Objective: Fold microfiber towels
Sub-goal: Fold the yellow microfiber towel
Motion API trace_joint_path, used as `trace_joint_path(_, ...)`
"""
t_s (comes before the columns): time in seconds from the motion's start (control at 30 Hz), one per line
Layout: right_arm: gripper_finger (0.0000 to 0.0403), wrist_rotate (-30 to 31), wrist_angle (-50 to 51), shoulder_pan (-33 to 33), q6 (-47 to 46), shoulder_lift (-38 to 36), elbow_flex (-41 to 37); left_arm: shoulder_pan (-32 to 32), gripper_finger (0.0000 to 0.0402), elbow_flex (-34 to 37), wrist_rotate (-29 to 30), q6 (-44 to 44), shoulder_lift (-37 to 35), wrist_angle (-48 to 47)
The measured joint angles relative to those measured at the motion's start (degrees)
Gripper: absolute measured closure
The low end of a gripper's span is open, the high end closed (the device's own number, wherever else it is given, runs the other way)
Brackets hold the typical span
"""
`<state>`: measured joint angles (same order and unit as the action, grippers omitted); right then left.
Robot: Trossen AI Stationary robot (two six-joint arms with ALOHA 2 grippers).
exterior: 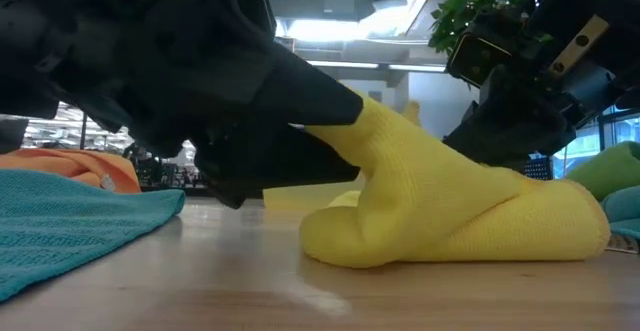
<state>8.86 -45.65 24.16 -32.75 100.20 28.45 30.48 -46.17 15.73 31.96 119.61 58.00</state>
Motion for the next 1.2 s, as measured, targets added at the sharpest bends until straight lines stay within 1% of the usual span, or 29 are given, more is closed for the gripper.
trace_joint_path(0.1, 0.0397, 0.0, 0.0, 0.0, 0.0, 0.0, 0.0, -0.03, 0.0198, 0.0, -2.01, 0.61, 0.0, 0.14)
trace_joint_path(0.23, 0.0397, -0.02, 0.02, 0.01, 0.03, 0.0, 0.0, -0.51, 0.0198, 0.0, -2.46, 1.3, 0.0, 1.17)
trace_joint_path(0.43, 0.0397, -0.93, 0.03, 0.0, 0.01, 0.0, 0.0, -2.22, 0.0198, 0.11, -4.77, 2.86, -0.09, 2.1)
trace_joint_path(0.67, 0.0397, -1.18, 0.39, 0.01, 0.01, -0.01, 0.0, -3.51, 0.0198, 4.55, -4.49, 7.39, -0.66, 2.84)
trace_joint_path(0.93, 0.0397, -1.14, 0.39, 0.02, 0.09, -0.02, 0.0, -3.5, 0.0198, 7.97, -4.73, 7.85, -0.52, 12.6)
trace_joint_path(1.2, 0.0397, -1.11, 0.37, 0.01, 0.18, 0.0, 0.0, -3.64, 0.0205, 8.02, -1.43, 7.98, -0.52, 11.8)
